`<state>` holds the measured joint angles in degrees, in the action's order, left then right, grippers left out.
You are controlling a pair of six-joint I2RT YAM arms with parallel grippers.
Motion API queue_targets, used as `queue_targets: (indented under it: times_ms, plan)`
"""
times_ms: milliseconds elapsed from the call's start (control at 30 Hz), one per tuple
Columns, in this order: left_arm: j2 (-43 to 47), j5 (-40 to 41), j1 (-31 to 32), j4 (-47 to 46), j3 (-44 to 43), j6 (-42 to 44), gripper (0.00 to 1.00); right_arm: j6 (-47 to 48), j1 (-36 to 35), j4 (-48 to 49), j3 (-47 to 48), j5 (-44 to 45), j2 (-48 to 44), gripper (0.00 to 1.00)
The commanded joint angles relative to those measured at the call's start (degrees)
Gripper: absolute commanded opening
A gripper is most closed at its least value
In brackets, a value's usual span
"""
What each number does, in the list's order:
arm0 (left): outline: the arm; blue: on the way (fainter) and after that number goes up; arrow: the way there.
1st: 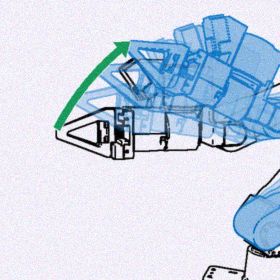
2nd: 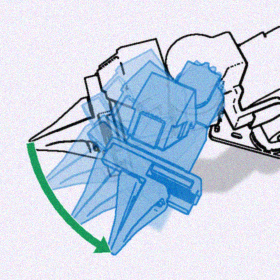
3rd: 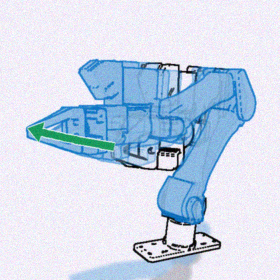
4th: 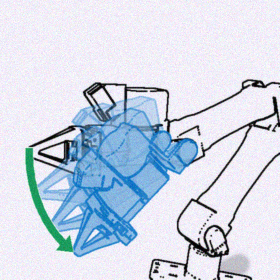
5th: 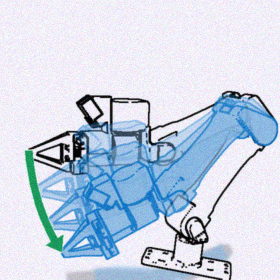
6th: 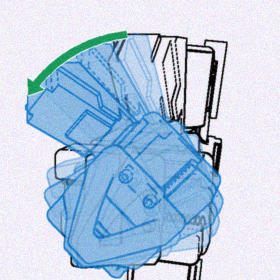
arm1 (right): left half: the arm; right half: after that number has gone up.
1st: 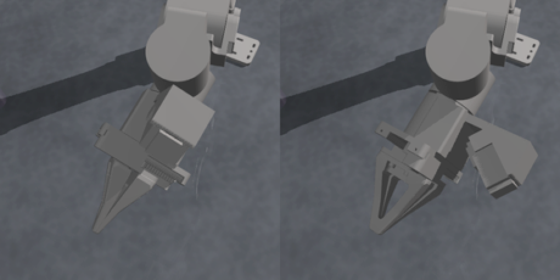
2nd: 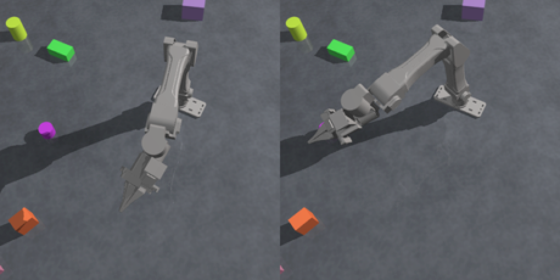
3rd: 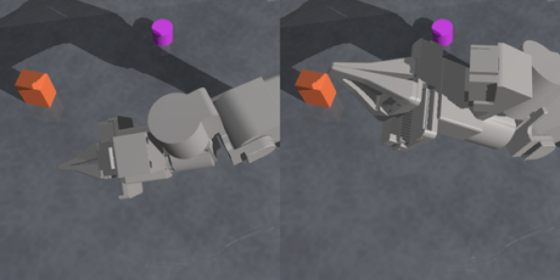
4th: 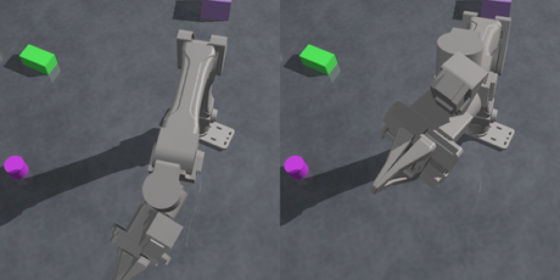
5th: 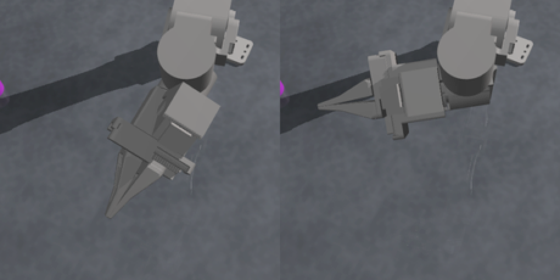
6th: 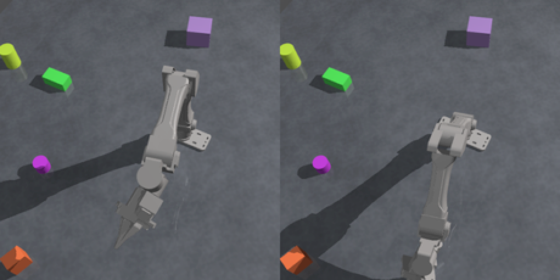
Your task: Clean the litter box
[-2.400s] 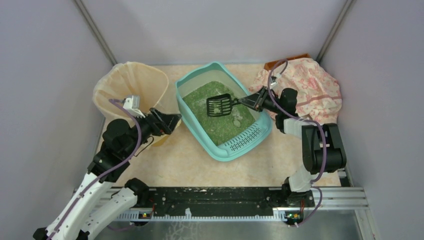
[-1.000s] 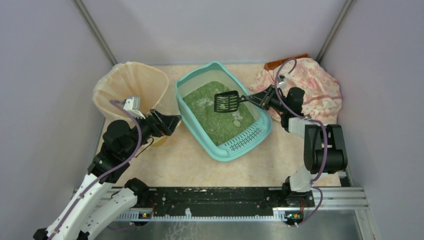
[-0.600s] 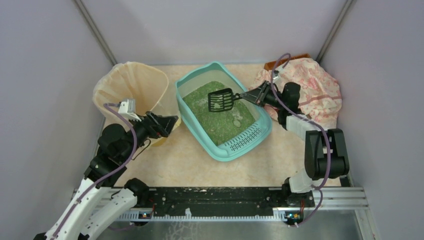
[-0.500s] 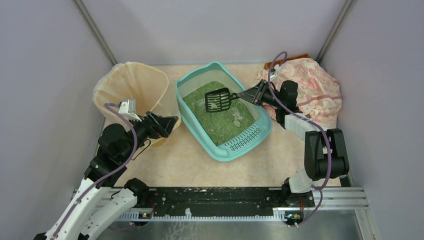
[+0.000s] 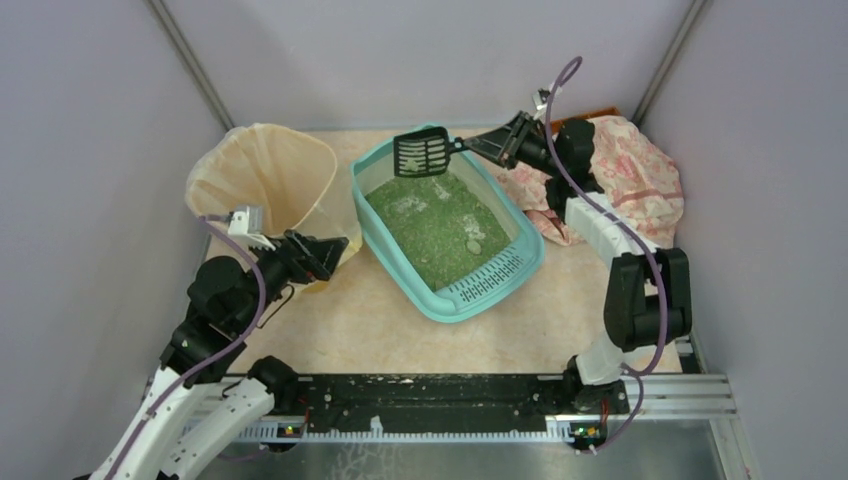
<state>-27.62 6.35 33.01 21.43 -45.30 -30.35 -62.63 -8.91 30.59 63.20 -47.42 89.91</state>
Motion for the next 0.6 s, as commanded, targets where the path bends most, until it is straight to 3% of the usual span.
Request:
queue_targets:
  times_ms: [0, 133, 567]
  plan:
    - [1.4, 1.9, 0.1, 2.1, -2.5, 1.9, 0.98, -2.8, -3.9, -4.4, 10.5, 2.7, 2.7, 0.0]
    - [2.2, 2.9, 0.2, 3.3, -3.5, 2.2, 0.98, -1.4, -8.4, -10.3, 20.4, 4.4, 6.6, 0.0]
    - [5.4, -4.7, 0.1, 1.2, -10.2, 2.3, 0.98, 1.0, -22.3, -15.1, 40.9, 5.8, 18.3, 0.0]
